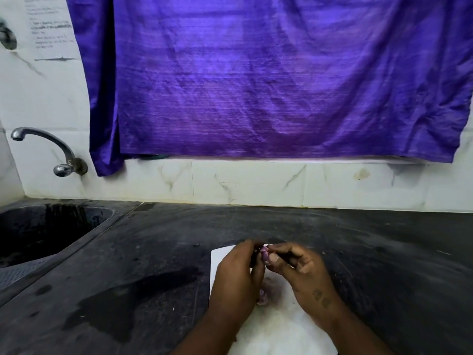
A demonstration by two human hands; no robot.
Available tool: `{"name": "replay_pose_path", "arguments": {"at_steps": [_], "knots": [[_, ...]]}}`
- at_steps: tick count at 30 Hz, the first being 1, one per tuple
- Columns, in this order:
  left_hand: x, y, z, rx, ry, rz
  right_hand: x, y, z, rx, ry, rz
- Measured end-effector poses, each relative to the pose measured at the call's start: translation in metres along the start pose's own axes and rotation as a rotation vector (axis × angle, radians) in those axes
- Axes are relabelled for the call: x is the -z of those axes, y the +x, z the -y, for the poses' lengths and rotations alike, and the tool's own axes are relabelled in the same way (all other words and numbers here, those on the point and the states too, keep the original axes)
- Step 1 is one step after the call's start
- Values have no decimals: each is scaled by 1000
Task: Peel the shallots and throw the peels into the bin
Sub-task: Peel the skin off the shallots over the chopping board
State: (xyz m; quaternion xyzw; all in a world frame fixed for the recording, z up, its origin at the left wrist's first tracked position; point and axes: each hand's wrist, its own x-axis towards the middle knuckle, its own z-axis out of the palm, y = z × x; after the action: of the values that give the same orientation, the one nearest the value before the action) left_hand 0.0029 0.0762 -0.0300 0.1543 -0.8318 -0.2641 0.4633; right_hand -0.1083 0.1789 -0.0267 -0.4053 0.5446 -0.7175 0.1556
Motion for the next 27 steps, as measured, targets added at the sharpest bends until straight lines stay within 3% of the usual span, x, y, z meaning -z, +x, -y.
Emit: {"name": "replay_pose_path", "arguments": {"at_steps": [9,14,17,21,27], "knots": [[-1,0,0,-58,190,-34,-1,-2,3,-16,5,17],[-4,1,5,-115,268,13,0,-2,2,-37,-141,27],[-6,-2,3,-85,163,14,3,0,3,-20,-161,-20],[-5,-4,0,42,-105,5,3,2,5,-40,6,-40],[0,-3,-4,5,-100,-69,-1,0,8,-20,11,-2]]}}
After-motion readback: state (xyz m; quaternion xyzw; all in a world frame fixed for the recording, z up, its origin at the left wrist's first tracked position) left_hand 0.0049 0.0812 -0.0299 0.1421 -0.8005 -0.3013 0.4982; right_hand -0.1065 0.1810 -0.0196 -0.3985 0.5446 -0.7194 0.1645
